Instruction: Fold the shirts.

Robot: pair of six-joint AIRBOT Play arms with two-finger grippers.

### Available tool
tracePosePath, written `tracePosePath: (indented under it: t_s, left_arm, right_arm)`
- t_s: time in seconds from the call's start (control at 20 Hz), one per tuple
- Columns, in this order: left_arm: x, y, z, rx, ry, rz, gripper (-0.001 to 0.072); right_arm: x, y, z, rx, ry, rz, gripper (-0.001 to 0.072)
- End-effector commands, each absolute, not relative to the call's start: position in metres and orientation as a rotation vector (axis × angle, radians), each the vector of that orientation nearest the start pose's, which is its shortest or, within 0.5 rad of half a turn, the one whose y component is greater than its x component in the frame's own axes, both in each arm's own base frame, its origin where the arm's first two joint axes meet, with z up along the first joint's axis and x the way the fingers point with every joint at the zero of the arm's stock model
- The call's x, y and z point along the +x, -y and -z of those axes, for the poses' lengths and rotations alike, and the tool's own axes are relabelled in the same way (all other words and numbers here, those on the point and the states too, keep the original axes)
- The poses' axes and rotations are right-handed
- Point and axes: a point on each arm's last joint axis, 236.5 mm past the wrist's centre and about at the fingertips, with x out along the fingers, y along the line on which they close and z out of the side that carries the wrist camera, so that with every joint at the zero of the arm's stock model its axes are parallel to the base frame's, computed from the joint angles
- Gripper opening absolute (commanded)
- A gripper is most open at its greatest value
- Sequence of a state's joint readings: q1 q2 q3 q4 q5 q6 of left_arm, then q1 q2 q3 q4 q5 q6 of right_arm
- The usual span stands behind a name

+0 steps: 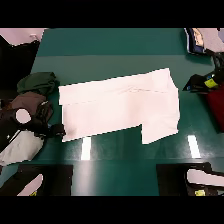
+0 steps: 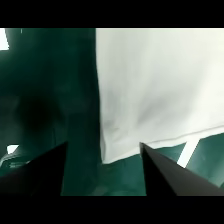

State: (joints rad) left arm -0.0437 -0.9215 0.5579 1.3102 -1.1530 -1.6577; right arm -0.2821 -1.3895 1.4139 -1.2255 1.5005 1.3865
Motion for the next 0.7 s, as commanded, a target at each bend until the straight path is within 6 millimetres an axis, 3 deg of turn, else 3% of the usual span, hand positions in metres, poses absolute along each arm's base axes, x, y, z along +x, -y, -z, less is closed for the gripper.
tracePosePath:
  t_s: [0.0, 0.15, 0.2, 0.25, 0.4, 0.65]
  left_arm:
    - [0.21, 0.071, 0.076, -0.329, -1.519, 0.093, 0.053]
    - [0.214, 0.071, 0.075, -0.331, -1.502, 0.092, 0.0527]
    - [0.215, 0.071, 0.075, -0.328, -1.498, 0.096, 0.0434]
    - [0.217, 0.073, 0.074, -0.331, -1.49, 0.108, 0.042]
    - [0.22, 0.074, 0.074, -0.338, -1.475, 0.11, 0.0421]
    - [0.21, 0.076, 0.085, -0.353, -1.502, 0.105, 0.042]
  right_arm:
    - [0.352, 0.02, -0.042, 0.335, -1.375, -0.146, 0.0471]
    - [0.344, 0.018, -0.042, 0.333, -1.345, -0.134, 0.0471]
    - [0.342, 0.017, -0.042, 0.333, -1.337, -0.131, 0.0472]
    - [0.34, 0.017, -0.043, 0.331, -1.326, -0.127, 0.0471]
    - [0.334, 0.015, -0.043, 0.331, -1.325, -0.127, 0.0471]
    - [0.332, 0.014, -0.043, 0.333, -1.333, -0.131, 0.0472]
